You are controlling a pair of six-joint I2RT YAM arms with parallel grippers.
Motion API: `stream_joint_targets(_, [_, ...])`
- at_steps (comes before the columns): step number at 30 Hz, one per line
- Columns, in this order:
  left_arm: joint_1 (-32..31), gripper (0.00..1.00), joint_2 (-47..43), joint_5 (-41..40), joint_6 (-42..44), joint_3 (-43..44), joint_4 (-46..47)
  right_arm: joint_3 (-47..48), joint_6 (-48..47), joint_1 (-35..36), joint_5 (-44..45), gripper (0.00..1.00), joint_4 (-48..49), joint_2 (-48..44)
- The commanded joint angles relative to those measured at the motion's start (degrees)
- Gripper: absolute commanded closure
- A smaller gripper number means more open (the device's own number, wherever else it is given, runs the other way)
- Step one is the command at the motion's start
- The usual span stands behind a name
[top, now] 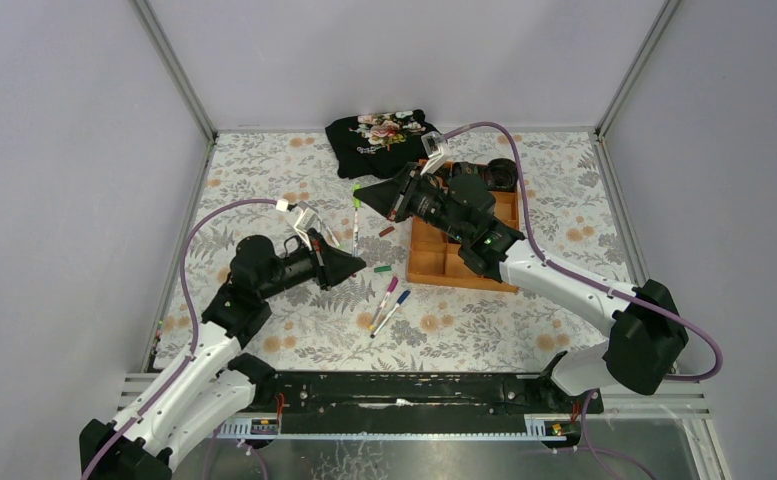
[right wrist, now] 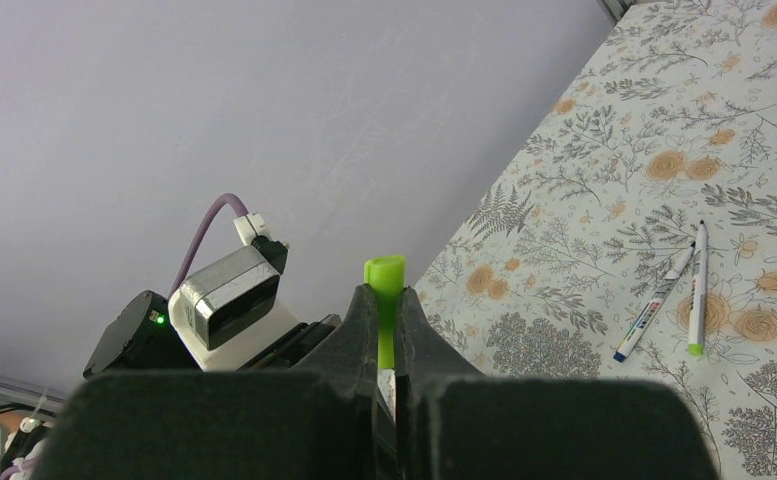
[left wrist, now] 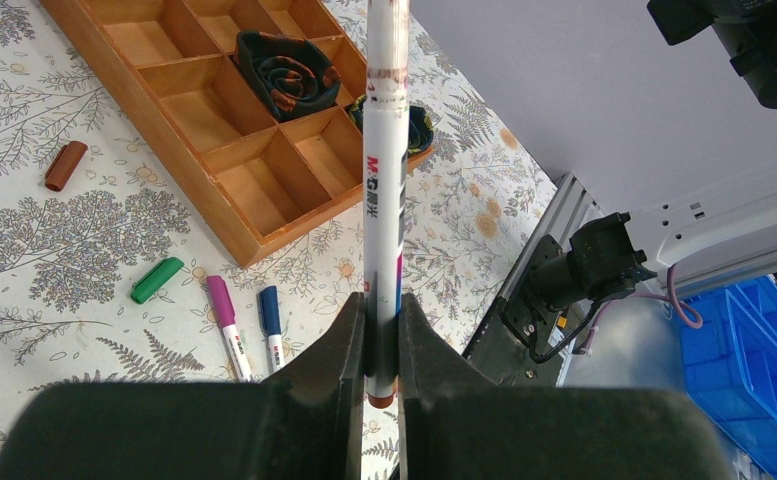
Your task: Insert the pens into the pen caps
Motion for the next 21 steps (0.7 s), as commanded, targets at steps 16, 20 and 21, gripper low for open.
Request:
stream_joint_targets(16, [-0.41,1.0,-1.11,-0.18,0.77,-0.04,2.07,0.71,-1.17,-0.14,0.82,1.0,2.46,0.26])
stream_joint_targets(20, [-0.37,1.0,-1.0,-0.13,0.76,-0.05,2.08,1.65,-1.21,-0.07,0.75,1.0,2.43,0.79])
stream_joint_targets(21, [-0.44,1.0,-0.98,-0.09,0.73,-0.05,2.08,1.88,-1.19,-0.1,0.74,1.0,2.52,0.89])
